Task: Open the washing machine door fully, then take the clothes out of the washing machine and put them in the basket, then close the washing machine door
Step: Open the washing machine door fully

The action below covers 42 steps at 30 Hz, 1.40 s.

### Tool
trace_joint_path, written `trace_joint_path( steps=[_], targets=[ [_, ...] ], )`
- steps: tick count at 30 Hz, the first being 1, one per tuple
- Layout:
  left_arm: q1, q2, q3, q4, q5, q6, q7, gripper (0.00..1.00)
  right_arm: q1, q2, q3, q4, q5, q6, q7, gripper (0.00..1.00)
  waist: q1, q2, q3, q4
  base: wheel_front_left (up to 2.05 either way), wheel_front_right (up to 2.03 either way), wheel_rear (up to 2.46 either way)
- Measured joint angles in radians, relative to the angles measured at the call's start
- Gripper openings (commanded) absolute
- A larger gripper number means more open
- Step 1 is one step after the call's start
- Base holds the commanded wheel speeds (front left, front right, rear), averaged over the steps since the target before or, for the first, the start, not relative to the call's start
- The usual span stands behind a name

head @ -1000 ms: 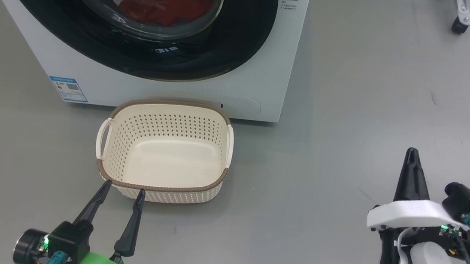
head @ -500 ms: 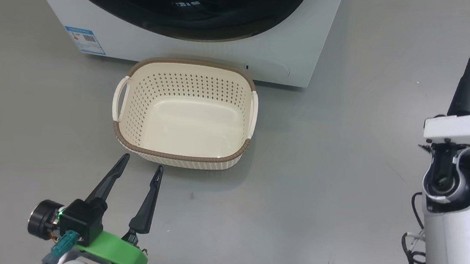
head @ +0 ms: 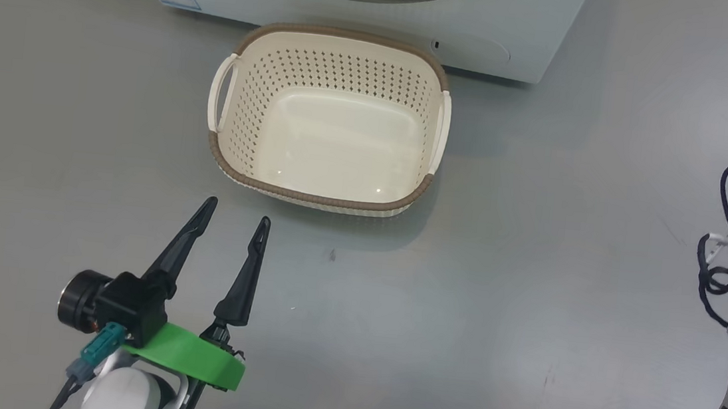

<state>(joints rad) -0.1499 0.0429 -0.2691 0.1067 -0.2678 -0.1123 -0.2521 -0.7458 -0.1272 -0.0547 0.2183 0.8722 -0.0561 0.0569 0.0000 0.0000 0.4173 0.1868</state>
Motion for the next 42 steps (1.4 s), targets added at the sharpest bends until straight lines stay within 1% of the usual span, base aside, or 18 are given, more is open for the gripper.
trace_joint_path(
  steps=[2,5,12,17,21,27,32,37,42],
  targets=[
    [-0.006,0.0,-0.004,-0.001,-0.007,0.0,0.0,1.0,-0.039,-0.004,0.0,0.009,0.01,-0.001,0.031,0.0,0.0,0.0,0.017,0.014,0.0,0.0,0.0],
    [-0.015,-0.001,-0.014,0.002,-0.015,0.0,0.0,1.0,-0.101,-0.004,-0.001,0.021,0.029,-0.018,0.068,0.0,0.0001,0.0,0.042,0.035,0.0,0.0,0.0],
    [-0.06,-0.003,-0.028,0.002,-0.031,0.0,0.0,1.0,-0.219,-0.004,-0.004,0.065,0.069,-0.037,0.145,0.0,0.0,0.0,0.096,0.081,0.0,0.0,0.0],
    [-0.084,-0.007,-0.034,0.008,-0.062,-0.007,0.0,1.0,-0.298,-0.007,-0.024,0.097,0.082,-0.051,0.176,0.0,0.0001,0.0,0.128,0.113,0.0,0.0,0.0],
    [-0.108,-0.008,-0.033,0.009,-0.082,-0.007,0.0,1.0,-0.337,-0.023,-0.043,0.13,0.095,-0.06,0.194,0.0,0.0001,0.0,0.146,0.14,0.0,0.0,0.0],
    [-0.123,-0.012,-0.054,0.017,-0.088,-0.007,0.0,1.0,-0.396,-0.028,-0.059,0.18,0.125,-0.061,0.238,0.0,0.0001,0.0,0.165,0.177,0.0,0.0,0.0],
    [-0.129,-0.015,-0.049,0.019,-0.093,-0.007,0.0,1.0,-0.422,-0.024,-0.041,0.227,0.133,-0.061,0.28,0.0,0.0001,0.0,0.173,0.201,0.0,0.0,0.0],
    [-0.129,-0.016,-0.049,0.028,-0.093,-0.007,0.0,1.0,-0.455,-0.028,-0.027,0.259,0.132,-0.062,0.305,0.0,0.0001,0.0,0.173,0.209,0.0,0.0,0.0],
    [-0.129,-0.016,-0.052,0.037,-0.093,-0.007,0.0,1.0,-0.496,-0.027,-0.034,0.286,0.14,-0.063,0.318,0.0,0.0001,0.0,0.173,0.214,0.0,0.0,0.0]
  ],
)
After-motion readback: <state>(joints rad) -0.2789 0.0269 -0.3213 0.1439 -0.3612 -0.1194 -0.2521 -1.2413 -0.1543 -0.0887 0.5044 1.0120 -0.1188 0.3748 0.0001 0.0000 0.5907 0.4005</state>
